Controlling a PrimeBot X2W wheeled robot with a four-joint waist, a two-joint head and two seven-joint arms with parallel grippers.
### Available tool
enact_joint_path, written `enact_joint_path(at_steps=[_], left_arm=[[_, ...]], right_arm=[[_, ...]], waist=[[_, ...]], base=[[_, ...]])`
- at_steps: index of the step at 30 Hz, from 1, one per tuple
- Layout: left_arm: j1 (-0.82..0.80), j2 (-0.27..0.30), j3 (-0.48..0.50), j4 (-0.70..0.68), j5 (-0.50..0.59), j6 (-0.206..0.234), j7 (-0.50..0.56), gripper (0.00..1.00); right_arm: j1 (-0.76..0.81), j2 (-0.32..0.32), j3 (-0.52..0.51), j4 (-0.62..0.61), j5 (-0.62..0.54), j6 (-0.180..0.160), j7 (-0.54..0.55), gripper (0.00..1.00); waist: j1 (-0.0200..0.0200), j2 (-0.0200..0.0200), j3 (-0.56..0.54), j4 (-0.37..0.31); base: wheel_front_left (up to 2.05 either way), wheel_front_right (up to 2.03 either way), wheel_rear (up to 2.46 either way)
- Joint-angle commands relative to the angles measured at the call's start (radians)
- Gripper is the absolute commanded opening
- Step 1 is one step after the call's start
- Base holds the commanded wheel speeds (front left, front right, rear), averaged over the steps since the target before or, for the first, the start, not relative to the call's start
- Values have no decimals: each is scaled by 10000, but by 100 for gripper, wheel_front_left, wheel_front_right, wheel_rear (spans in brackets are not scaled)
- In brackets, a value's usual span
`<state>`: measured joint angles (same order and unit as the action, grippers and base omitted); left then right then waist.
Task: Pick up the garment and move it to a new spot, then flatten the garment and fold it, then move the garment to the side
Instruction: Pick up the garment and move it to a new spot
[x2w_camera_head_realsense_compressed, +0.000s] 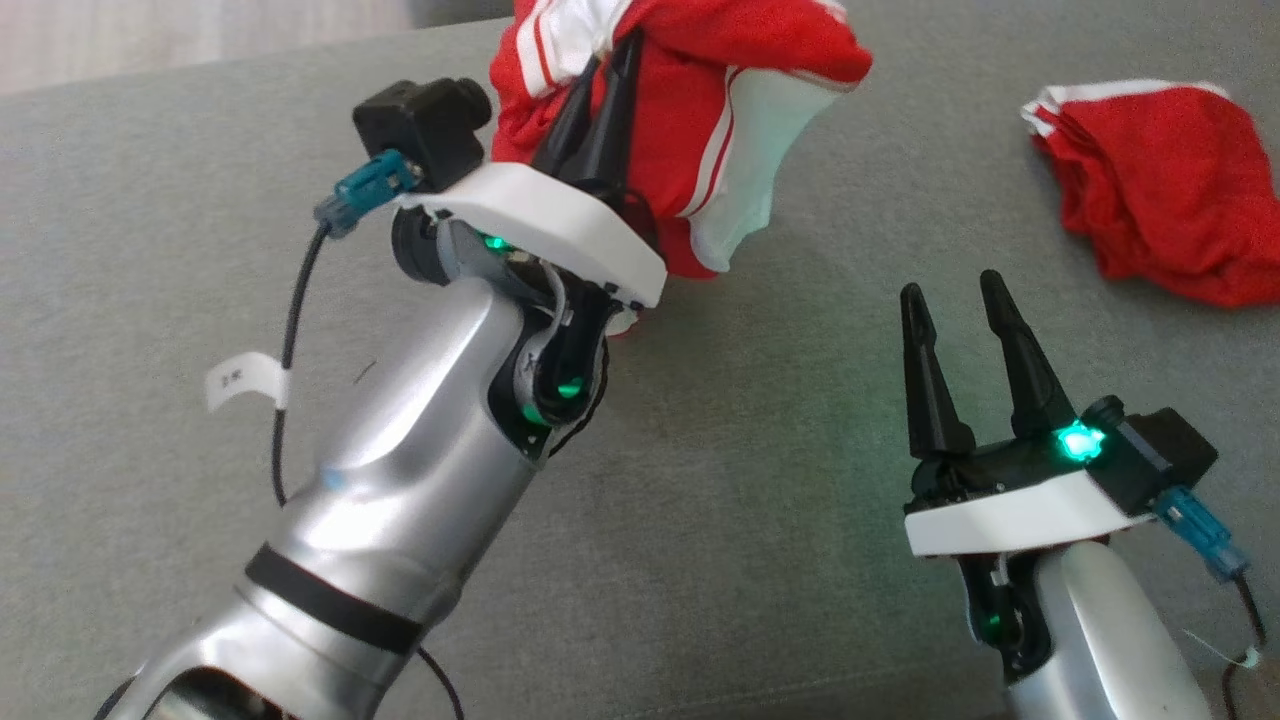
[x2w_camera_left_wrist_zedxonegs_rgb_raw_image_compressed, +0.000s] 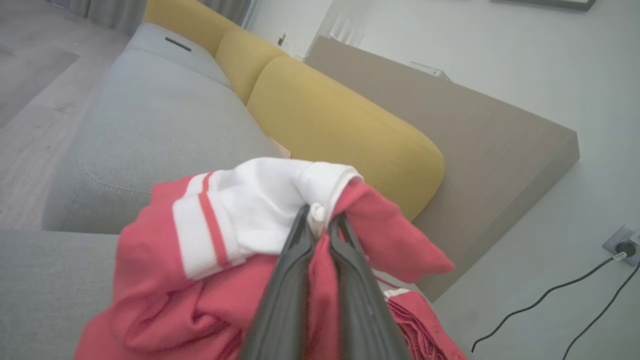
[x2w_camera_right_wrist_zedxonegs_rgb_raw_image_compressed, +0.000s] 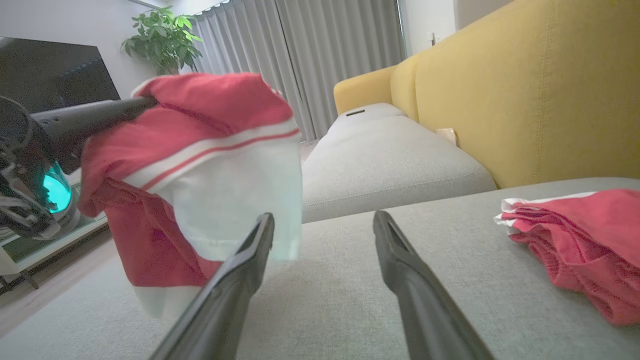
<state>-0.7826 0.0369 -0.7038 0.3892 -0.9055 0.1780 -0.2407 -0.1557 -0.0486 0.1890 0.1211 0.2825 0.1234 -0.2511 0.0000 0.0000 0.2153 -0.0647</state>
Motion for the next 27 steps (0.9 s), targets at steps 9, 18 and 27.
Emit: enact_joint_path(at_steps=[9, 18, 27], left_arm=[[-781, 135, 247, 981, 548, 417, -205, 100], [175, 614, 1986, 275, 2213, -290, -208, 100], [2730, 1681, 3399, -1880, 3948, -1277, -209, 100]], right_arm=[[-481, -16, 237, -374, 226, 73, -105, 100], [-316, -16, -204, -322, 131, 73, -106, 100], [-56, -16, -472, -234, -134, 73, -106, 100]], waist=[[0, 0, 340, -395], [0, 0, 0, 297], [0, 0, -444, 1043]], base=[[0, 0, 0], [0, 0, 0], [0, 0, 0]])
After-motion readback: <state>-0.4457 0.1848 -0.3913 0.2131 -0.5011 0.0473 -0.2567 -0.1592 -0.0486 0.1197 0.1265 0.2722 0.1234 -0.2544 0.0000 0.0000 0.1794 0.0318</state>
